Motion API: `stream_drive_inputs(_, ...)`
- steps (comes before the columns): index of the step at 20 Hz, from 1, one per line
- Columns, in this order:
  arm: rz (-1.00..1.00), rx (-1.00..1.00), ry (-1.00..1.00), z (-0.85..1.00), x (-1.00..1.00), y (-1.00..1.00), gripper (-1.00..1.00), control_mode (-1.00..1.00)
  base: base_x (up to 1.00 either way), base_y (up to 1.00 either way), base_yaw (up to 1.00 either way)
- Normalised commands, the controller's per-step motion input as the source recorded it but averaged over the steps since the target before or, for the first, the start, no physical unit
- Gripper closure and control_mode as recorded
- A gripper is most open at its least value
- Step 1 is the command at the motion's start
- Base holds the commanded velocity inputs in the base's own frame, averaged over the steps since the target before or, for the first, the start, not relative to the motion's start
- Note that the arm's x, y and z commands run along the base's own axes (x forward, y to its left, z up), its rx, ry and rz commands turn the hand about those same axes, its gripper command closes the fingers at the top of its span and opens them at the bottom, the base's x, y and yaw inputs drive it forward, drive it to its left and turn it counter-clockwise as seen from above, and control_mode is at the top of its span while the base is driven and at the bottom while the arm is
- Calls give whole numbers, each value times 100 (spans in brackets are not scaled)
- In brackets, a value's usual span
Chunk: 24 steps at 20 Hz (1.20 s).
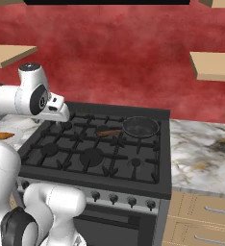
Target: Pick the croissant and place it on the pan. Then turn on the stove to warm the croissant.
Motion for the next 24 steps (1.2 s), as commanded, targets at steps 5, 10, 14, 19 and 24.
stream_drive_inputs(5, 0, 0, 0, -10, 0, 38, -100, -100, 0, 0, 0)
stream_drive_inputs(10, 0, 0, 0, -8, 0, 33, -100, -100, 0, 0, 0)
stream_drive_inputs(14, 0, 0, 0, -3, 0, 35, -100, -100, 0, 0, 0)
stream_drive_inputs(19, 0, 0, 0, 0, 0, 29, -100, -100, 0, 0, 0)
stream_drive_inputs(24, 0, 0, 2, 0, 0, 27, -100, -100, 0, 0, 0)
